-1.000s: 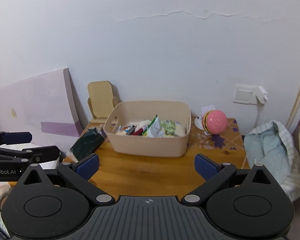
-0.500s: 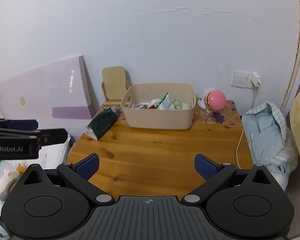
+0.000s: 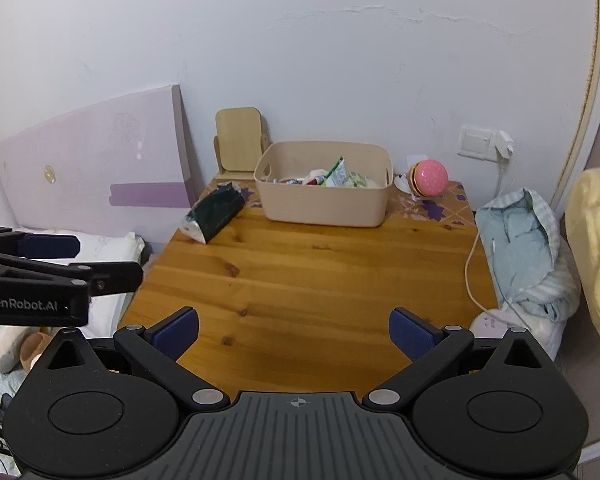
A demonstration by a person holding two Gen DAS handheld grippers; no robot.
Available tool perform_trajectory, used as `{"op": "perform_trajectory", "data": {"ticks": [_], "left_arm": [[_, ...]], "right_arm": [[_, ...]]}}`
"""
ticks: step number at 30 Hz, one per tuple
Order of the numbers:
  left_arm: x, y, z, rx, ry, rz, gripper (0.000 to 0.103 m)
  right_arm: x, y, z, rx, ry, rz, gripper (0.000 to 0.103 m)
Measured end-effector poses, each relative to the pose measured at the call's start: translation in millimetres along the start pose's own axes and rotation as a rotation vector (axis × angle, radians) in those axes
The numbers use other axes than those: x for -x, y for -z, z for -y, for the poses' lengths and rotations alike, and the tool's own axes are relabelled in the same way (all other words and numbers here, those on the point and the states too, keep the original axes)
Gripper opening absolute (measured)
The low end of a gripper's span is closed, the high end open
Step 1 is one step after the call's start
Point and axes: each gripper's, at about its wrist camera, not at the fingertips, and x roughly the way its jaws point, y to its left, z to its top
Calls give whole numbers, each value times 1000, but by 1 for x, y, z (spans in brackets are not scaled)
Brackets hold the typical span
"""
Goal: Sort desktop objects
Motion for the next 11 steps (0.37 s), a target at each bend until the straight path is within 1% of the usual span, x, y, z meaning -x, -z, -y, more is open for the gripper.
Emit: {"op": "perform_trajectory", "data": {"ticks": [6, 11], "left_arm": [[4, 8, -3, -4, 8, -17, 86], [9, 10, -3, -13, 15, -10, 86]], "right_arm": [[5, 7, -5, 20, 33, -13, 103], [4, 10, -7, 8, 36, -22, 103]]}}
